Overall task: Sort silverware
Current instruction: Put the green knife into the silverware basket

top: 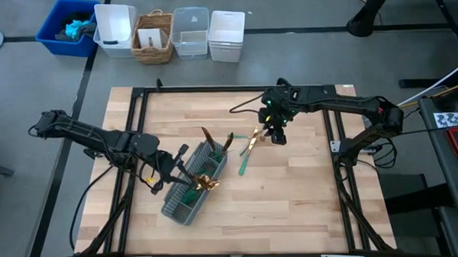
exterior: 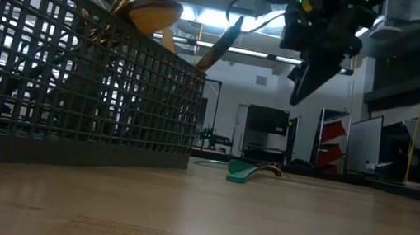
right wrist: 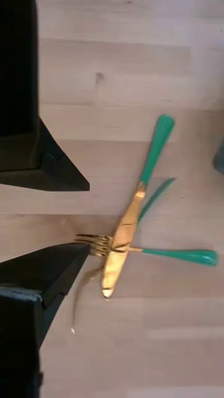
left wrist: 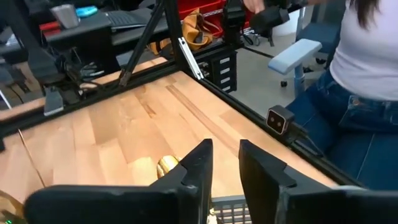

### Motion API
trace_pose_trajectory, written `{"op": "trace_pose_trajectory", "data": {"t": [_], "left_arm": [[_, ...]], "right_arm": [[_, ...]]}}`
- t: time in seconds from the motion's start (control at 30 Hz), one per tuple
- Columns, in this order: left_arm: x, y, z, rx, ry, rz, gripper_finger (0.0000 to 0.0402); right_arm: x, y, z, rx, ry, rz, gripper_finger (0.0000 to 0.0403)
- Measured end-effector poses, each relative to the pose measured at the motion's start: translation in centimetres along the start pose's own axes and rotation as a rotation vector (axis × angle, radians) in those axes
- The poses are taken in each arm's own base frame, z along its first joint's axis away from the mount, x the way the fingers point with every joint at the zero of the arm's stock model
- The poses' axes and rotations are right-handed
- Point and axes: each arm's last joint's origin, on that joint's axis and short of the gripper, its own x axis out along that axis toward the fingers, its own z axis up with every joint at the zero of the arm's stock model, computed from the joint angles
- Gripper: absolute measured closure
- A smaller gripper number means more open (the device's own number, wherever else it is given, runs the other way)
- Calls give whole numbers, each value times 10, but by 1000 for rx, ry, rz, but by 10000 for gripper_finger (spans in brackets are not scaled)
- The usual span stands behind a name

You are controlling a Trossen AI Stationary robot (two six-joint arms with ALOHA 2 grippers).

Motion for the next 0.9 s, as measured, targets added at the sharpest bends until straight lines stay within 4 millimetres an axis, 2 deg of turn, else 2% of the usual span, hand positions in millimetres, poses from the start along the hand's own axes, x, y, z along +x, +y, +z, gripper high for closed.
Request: {"op": "trace_pose_trajectory", "data": {"t": [0.23, 0.47, 0.7, 0.9], "left_arm": [[0, 0, 0, 84, -1, 0, 322], [0, 1, 0, 140, 10, 36, 339], [0, 2, 0, 156, 14, 43, 347], [0, 2, 0, 157, 14, 43, 348]], "right_arm": [[19, 14, -2, -70, -21, 16, 255], [38, 40, 0, -347, -1, -124, 256], [54, 55, -3, -543, -5, -244, 256], [65, 63, -11, -547, -21, -219, 256]]}}
